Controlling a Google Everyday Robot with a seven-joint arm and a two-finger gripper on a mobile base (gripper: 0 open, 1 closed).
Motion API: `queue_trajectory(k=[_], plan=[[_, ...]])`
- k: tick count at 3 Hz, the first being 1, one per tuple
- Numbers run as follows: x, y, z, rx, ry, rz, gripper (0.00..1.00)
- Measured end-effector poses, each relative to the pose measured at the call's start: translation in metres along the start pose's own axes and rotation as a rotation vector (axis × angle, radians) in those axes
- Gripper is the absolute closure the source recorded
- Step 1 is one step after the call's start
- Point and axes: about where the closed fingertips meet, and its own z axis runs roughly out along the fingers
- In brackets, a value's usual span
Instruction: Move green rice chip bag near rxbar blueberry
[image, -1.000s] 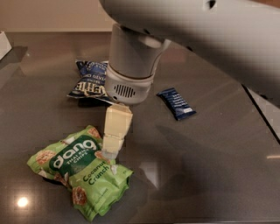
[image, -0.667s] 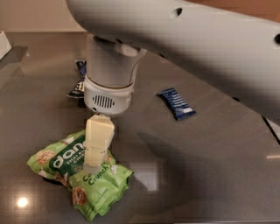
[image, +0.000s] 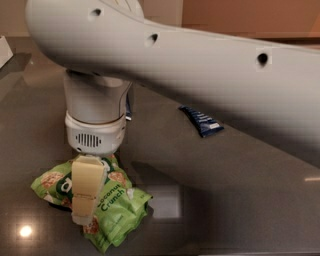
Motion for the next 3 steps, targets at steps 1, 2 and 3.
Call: queue_trajectory(k=[1, 2, 3], plan=[[-0.0017, 0.0011, 0.0147, 0.018, 0.035, 0.008, 0.00], [-0.0009, 0.0009, 0.0210, 0.025, 0.054, 0.016, 0.17], [-0.0008, 0.0049, 0.0233, 0.013, 0.070, 0.013, 0.41]])
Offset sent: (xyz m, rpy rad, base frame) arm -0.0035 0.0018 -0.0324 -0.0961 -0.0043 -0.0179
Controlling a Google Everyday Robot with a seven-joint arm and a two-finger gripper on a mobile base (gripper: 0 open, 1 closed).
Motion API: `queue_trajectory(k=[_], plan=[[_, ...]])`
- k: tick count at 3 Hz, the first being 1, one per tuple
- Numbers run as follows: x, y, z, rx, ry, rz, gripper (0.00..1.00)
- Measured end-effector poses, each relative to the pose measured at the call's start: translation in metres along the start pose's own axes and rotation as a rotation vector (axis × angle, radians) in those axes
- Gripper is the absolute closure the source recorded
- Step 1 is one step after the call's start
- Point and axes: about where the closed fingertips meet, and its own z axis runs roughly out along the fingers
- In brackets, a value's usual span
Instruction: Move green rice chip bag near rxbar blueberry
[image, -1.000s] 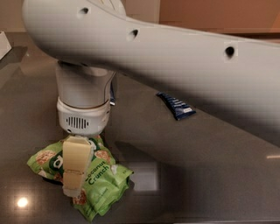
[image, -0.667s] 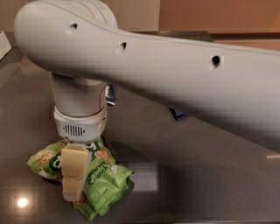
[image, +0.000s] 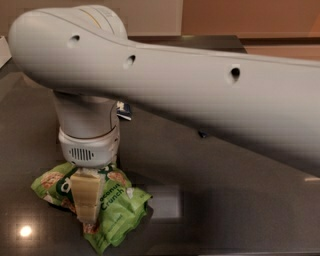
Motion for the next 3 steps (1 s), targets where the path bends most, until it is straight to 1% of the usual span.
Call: queue_trajectory(k=[1, 2, 3], plan=[[0.002, 0.001, -0.007, -0.006, -0.004, -0.005, 0.64], [0.013, -0.014, -0.028, 0.020, -0.029, 0.016, 0.88], [0.035, -0.047, -0.059, 0.075, -0.071, 0.068, 1.00]])
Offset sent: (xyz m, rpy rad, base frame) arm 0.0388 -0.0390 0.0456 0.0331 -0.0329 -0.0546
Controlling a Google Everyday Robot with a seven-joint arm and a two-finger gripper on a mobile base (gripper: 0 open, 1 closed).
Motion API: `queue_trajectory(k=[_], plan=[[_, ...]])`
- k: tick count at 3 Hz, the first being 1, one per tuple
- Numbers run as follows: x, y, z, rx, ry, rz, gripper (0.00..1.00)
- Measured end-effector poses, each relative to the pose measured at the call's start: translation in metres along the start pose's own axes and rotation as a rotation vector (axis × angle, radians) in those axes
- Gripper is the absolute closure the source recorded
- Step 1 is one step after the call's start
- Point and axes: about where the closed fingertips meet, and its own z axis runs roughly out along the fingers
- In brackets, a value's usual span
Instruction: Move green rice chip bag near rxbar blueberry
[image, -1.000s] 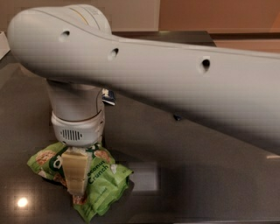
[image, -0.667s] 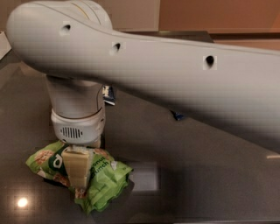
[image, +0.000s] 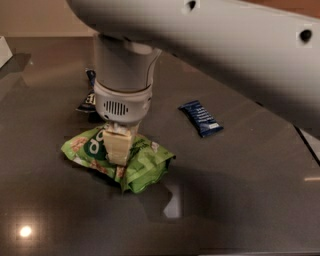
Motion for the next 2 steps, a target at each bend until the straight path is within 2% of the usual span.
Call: queue_trajectory(k=[2], plan=[[0.058, -0.109, -0.067, 0.156, -0.086, 0.120, 1.00]])
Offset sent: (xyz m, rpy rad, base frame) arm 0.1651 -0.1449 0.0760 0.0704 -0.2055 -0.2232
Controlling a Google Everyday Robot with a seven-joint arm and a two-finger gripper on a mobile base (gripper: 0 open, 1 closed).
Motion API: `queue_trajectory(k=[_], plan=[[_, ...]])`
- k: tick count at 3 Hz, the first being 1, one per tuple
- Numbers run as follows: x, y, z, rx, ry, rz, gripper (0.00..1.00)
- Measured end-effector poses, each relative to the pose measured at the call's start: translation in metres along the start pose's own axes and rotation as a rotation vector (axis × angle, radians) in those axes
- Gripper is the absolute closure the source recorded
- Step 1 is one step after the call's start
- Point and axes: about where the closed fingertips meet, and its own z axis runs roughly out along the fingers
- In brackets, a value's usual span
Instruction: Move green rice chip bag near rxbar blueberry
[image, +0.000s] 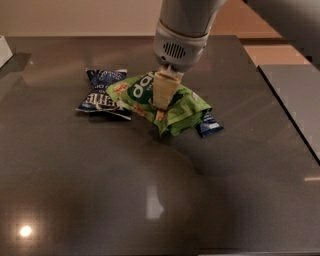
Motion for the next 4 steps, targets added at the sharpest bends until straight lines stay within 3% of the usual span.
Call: queue_trajectory(k=[1, 2, 3, 4], plan=[[0.010, -0.054, -0.006, 0.038, -0.044, 0.020, 1.00], [0.021, -0.093, 0.003, 0.053, -0.050, 0.049, 0.82], [0.038, -0.121, 0.018, 0.047, -0.036, 0.089, 0.59], [0.047, -0.138, 0.029, 0.071, -0.019, 0.096, 0.28]])
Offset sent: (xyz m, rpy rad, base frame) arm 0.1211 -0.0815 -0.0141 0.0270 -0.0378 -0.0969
